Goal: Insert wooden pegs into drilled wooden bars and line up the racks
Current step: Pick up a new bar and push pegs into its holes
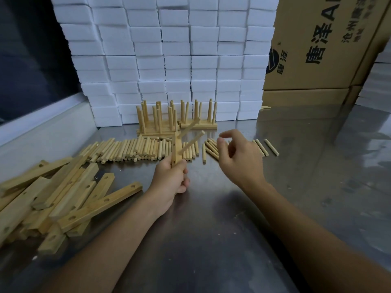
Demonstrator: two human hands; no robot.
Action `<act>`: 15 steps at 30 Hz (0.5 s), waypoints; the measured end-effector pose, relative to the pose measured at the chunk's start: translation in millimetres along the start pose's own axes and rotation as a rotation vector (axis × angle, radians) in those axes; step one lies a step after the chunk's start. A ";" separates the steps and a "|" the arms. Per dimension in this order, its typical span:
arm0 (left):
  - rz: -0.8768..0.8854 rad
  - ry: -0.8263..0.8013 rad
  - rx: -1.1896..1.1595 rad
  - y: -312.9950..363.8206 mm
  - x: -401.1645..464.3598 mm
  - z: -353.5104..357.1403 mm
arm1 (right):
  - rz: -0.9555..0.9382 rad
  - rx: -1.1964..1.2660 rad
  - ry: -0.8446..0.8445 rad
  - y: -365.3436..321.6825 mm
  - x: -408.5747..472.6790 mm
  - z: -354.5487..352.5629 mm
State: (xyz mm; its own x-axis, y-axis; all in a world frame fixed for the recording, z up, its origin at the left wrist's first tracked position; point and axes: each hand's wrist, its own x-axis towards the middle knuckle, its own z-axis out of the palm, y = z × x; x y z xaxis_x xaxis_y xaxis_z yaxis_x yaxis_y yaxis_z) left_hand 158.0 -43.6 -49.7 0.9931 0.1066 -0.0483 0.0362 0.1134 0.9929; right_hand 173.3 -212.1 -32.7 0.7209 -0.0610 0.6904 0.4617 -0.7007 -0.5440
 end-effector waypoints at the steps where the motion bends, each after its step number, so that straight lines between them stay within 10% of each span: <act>1: -0.006 -0.006 -0.023 0.7 -0.5 -0.5 | 0.057 -0.052 -0.020 6.9 1.4 0.4; 15: -0.113 0.013 -0.334 10.7 -4.0 -5.2 | 0.111 -0.386 -0.345 25.8 1.4 7.6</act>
State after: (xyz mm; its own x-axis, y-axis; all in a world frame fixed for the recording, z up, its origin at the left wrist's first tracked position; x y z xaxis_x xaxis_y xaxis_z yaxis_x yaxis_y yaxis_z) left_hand 153.8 -37.6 -39.4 0.9834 0.0875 -0.1592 0.1049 0.4421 0.8908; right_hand 190.1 -224.9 -49.4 0.9128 0.0420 0.4062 0.1959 -0.9179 -0.3451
